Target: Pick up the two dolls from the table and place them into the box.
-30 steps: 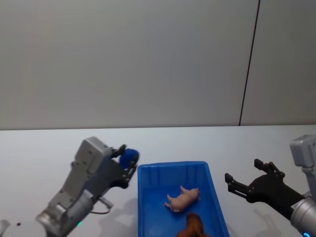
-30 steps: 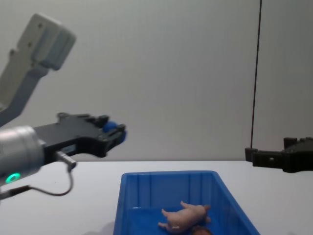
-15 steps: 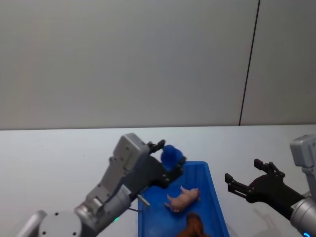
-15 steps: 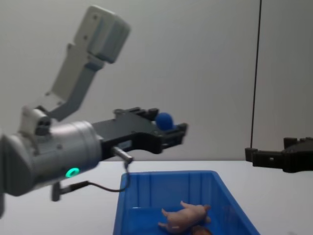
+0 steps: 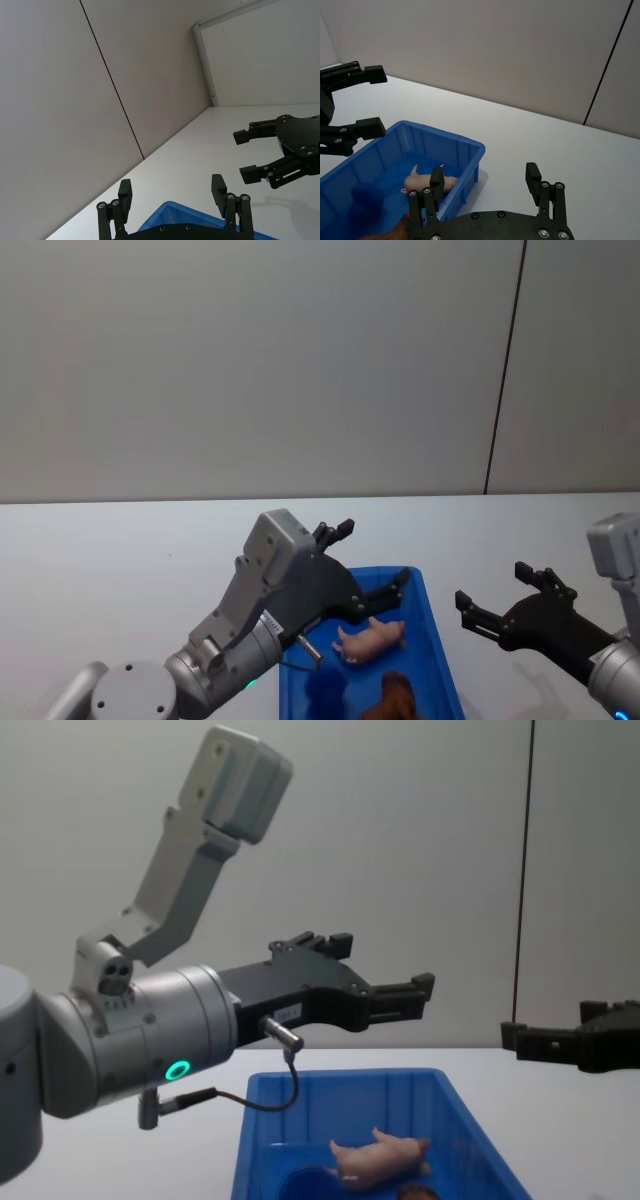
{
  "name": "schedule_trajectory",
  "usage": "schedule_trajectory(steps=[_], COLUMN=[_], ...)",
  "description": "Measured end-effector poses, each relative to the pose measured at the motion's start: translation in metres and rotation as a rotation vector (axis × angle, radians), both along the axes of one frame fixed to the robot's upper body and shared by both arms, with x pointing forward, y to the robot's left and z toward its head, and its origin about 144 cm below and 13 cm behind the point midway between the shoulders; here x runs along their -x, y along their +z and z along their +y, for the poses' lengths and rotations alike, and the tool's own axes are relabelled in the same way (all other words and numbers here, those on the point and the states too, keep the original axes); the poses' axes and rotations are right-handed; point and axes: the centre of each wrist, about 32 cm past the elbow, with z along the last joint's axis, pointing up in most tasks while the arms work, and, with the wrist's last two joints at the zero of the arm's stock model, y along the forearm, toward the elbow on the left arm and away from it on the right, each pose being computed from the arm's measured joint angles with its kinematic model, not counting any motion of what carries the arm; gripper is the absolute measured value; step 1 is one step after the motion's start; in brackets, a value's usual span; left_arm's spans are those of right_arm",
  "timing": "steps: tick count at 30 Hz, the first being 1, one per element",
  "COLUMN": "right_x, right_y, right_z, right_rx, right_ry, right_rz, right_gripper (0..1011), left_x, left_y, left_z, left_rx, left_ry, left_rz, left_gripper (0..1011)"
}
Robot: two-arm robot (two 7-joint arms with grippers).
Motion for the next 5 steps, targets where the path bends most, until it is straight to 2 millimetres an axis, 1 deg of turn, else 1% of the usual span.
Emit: schedule_trajectory(steps=[5], right_x=[0.0000], right_y=[0.0000], right_z=[0.0000], right_rx=[0.000], right_ry=[0.000], right_rz=[0.000], right_gripper=[1001], left_x=[-0.0003], left_y=[0.0001], left_z=[0.0046], left_rx=[0.007], left_ry=[-0.010], left_rz=[-0.005], left_gripper=[1001])
